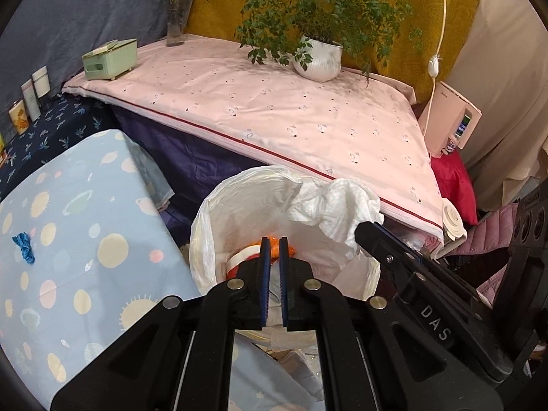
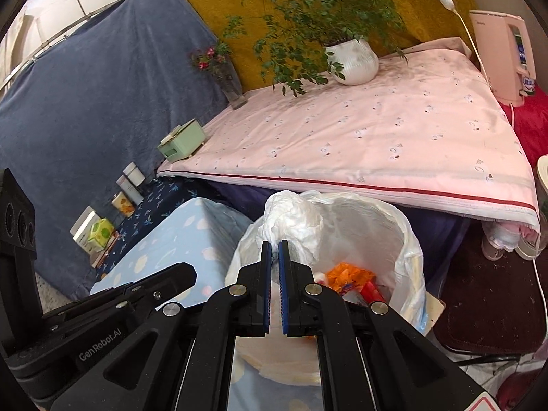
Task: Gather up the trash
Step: 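Carry the red cup and white tissue over the bin and release both, then move both open tools back over the last red cup and blue cloth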
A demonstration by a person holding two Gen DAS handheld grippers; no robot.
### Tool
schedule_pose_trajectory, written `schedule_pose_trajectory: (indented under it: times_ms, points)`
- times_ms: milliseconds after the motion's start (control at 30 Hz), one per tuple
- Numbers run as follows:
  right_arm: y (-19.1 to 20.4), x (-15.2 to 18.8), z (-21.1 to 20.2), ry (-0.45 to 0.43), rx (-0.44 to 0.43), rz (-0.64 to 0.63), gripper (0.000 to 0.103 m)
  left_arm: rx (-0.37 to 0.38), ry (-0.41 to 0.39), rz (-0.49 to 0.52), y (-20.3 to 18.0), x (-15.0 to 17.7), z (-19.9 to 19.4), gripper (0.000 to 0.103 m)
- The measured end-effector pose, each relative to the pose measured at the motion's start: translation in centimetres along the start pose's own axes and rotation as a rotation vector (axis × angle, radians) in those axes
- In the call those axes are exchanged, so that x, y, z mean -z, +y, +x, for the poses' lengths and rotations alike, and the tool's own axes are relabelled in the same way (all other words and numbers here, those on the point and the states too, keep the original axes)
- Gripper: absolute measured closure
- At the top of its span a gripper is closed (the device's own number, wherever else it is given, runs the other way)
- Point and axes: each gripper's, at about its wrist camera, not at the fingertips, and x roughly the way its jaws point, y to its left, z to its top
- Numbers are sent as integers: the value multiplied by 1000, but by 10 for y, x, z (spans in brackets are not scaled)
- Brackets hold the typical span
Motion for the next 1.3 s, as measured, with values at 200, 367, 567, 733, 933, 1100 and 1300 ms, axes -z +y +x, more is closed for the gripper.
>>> schedule_pose_trajectory:
  times_ms: [200,367,567,733,933,1100,1300]
  points:
    - [-5,4,4,5,11,16,89,-47,-8,-10,5,4,2,59]
    - [2,6,11,19,7,2,89,-59,-4,-23,12,5,1,58]
    - [12,7,11,17,9,-20,77,-70,-3,-54,26,7,-2,58]
    - [24,9,12,22,9,-46,76,-77,-5,-81,37,11,-6,58]
    - [36,11,15,31,4,-69,76,-91,-10,-116,53,16,-12,58]
    - [50,14,18,44,-6,-96,76,-104,-20,-152,71,19,-20,58]
    - [71,20,23,57,-18,-129,69,-128,-36,-199,95,26,-30,51]
